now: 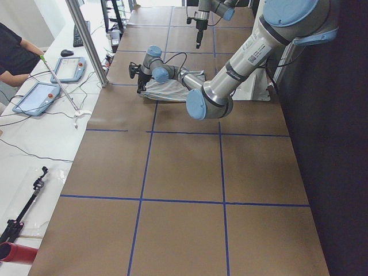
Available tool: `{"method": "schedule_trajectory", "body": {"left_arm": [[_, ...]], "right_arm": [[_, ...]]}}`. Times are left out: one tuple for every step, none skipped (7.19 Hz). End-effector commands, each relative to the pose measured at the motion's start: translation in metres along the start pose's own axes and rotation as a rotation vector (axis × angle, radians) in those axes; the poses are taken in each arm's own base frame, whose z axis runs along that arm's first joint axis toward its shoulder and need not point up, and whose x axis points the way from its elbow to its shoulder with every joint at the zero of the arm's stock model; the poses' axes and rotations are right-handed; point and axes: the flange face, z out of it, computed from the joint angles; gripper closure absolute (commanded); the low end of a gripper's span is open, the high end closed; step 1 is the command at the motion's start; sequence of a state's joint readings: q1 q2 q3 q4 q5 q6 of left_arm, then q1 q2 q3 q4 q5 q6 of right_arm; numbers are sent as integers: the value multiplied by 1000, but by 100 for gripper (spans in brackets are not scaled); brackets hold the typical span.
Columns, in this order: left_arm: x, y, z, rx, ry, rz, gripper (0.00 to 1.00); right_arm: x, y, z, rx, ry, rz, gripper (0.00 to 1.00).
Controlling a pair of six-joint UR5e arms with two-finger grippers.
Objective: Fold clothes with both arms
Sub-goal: 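Rotate the shirt square with the right gripper while the left arm withdraws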
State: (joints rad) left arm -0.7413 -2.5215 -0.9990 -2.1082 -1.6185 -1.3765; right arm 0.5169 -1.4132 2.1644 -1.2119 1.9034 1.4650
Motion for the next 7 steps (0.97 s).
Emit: {"method": "schedule_trajectory", "body": {"left_arm": [[-4,-5,20,51,61,29,100],[-9,-8,24,87,43,54,47],[-16,-11,32,120,9,153,0],[-19,-29,26,122,14,154,0],[-17,-63,-2,64,81,182,0],[-27,-71,-20,-24,131,183,0],[-38,-61,-32,-59,165,192,0]], "right_arm": [[0,0,1,0,1,0,0],[0,-1,1,6,2,0,0],[2,-3,0,13,6,4,0],[4,-5,4,14,22,8,0],[3,-8,6,17,46,10,0],[-14,-20,16,20,96,25,0],[-42,-28,27,9,158,-14,0]]}}
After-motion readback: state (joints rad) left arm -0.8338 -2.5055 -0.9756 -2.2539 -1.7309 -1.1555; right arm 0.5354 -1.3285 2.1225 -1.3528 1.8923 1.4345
